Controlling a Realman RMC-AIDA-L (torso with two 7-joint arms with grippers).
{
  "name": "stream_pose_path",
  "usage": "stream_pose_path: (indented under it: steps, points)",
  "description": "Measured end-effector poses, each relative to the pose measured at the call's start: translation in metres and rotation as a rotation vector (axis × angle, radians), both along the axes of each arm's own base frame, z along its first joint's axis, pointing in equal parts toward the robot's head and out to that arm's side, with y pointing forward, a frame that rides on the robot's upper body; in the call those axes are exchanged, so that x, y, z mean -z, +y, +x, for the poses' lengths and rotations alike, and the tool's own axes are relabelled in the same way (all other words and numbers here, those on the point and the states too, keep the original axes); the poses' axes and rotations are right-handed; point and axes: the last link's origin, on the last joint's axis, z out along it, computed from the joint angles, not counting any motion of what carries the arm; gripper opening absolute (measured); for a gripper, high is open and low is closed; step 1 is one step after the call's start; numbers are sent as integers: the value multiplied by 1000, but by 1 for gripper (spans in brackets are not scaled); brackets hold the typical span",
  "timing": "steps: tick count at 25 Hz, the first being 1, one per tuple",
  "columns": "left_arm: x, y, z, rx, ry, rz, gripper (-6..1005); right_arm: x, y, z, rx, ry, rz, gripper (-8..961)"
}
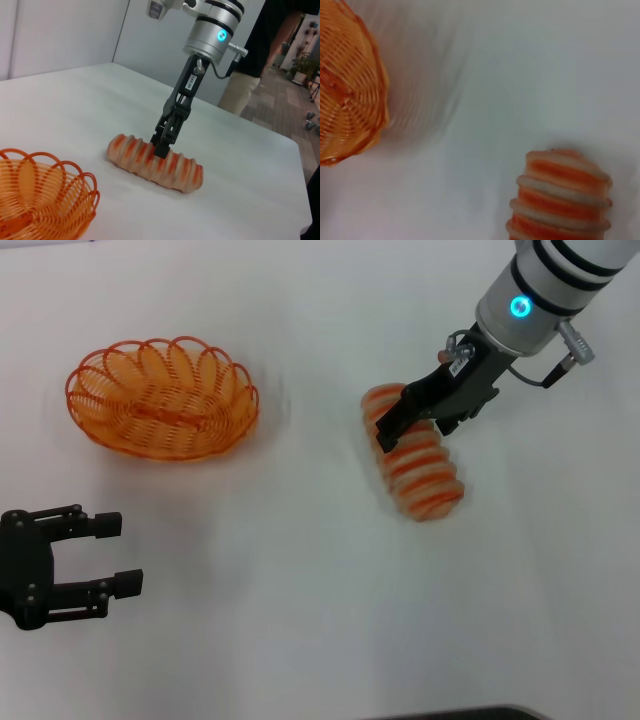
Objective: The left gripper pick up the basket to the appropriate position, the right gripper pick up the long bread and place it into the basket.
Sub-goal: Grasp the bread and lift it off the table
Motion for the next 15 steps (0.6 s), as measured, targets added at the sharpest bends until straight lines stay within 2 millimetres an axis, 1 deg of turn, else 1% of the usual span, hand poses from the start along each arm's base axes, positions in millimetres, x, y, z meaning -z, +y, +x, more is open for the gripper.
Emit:
stream_pose_path:
  steps: [15]
  points:
    - [2,1,-1,-6,2,1,767,11,-1,2,0,-21,-21,844]
